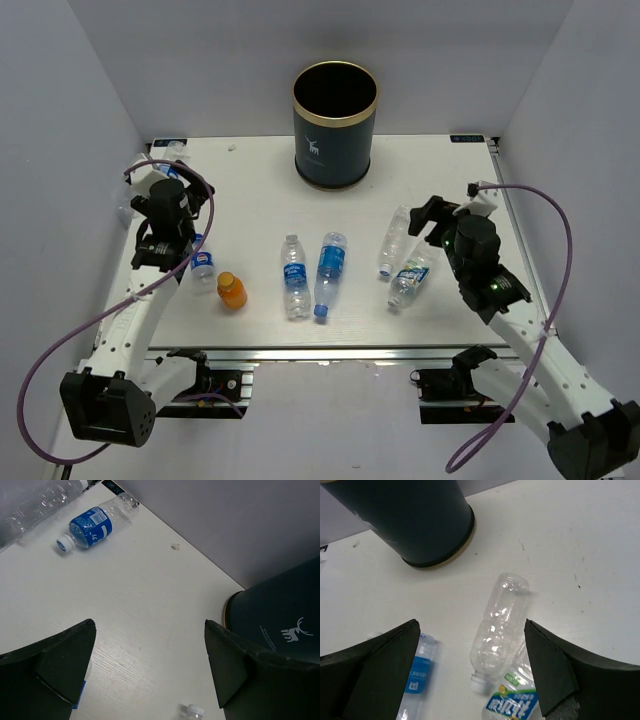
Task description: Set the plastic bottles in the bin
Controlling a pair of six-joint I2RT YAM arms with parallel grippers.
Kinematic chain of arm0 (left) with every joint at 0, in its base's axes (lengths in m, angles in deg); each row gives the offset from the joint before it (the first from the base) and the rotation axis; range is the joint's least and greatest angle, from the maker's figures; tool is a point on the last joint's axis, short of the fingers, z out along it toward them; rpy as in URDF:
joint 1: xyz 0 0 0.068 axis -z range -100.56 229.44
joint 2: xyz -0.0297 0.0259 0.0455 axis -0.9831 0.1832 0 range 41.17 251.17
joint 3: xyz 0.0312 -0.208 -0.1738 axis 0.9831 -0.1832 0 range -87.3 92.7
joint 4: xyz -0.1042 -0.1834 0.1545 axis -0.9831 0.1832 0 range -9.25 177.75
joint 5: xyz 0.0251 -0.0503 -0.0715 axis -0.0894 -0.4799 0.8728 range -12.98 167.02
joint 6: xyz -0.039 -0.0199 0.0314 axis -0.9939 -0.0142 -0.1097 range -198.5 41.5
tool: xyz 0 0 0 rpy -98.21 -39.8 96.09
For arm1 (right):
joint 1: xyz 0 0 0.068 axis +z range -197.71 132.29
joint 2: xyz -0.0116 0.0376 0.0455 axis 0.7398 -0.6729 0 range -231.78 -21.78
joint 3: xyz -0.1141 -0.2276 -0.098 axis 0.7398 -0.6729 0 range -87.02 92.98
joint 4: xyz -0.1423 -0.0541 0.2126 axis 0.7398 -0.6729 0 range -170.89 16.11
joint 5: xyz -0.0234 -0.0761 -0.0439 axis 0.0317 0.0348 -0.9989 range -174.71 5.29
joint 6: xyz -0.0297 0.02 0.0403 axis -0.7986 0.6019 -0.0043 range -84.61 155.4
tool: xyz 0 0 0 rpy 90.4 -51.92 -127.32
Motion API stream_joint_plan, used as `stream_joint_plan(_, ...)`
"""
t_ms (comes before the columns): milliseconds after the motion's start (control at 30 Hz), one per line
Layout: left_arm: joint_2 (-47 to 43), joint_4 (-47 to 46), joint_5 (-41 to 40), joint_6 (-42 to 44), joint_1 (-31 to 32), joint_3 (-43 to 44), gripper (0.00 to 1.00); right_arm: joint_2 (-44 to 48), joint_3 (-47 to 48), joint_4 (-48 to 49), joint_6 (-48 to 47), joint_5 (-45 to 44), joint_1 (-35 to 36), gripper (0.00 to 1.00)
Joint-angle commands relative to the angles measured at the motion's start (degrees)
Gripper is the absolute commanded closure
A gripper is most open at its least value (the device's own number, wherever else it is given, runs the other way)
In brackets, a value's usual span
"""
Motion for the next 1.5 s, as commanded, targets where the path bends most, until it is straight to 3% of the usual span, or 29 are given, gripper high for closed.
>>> stream_joint_plan(0,-0.5,1.6,1.4,-0.5,-0.5,0.8,0.02,3.9,0.3,-11.9,3.8,-3.5,-0.2,0.11)
stream_joint_plan(133,0.5,1.6,1.7,-0.6,-0.4,0.5,0.02,5.3,0.6,-22.4,7.8,-2.4,-0.2,0.11)
stream_joint_plan(300,2.4,0.9,3.2,-0.3,-0.4,0.0,0.02,-2.8,2.8,-33.0,14.9,-2.7,-0.2,0.11)
stream_joint_plan(567,3.8,1.1,4.8,0.8,-0.4,-0.3,0.02,-16.1,-0.1,-24.8,19.5,-1.0,-1.0,0.11)
stream_joint_plan(667,3.8,0.6,5.3,0.9,-0.4,-1.0,0.02,-19.5,-2.6,-19.5,20.6,-3.7,-1.3,0.11)
stream_joint_plan(833,4.7,0.6,5.2,1.4,-0.4,-1.0,0.02,-23.9,-5.1,-11.3,21.2,-0.1,-3.6,0.11)
stream_joint_plan(933,5.1,0.7,5.3,1.5,-0.4,-0.7,0.02,-26.1,-5.9,-10.5,21.8,-0.4,-4.7,0.11)
stream_joint_plan(1000,5.4,0.9,5.1,1.7,-0.4,-0.7,0.02,-25.8,-6.2,-10.8,22.0,-1.0,-5.2,0.19)
stream_joint_plan(1067,5.5,1.1,4.3,1.7,-0.4,-0.7,0.02,-23.0,-5.6,-11.9,21.6,-2.7,-5.7,0.33)
stream_joint_plan(1133,5.6,1.0,4.1,1.9,-0.4,-0.8,0.02,-20.6,-2.4,-13.3,19.3,-6.7,-5.7,0.47)
stream_joint_plan(1267,5.6,0.6,3.9,1.9,-0.4,-0.8,0.02,-15.8,8.5,-11.5,8.4,-6.6,-5.7,0.49)
stream_joint_plan(1333,6.1,0.5,3.9,1.8,-0.5,-0.7,0.02,-17.1,15.9,-4.1,-2.3,-2.4,-5.7,0.49)
stream_joint_plan(1467,6.6,0.9,3.7,1.6,-0.5,-0.5,0.02,-24.8,27.5,13.8,-14.8,9.5,-5.7,0.49)
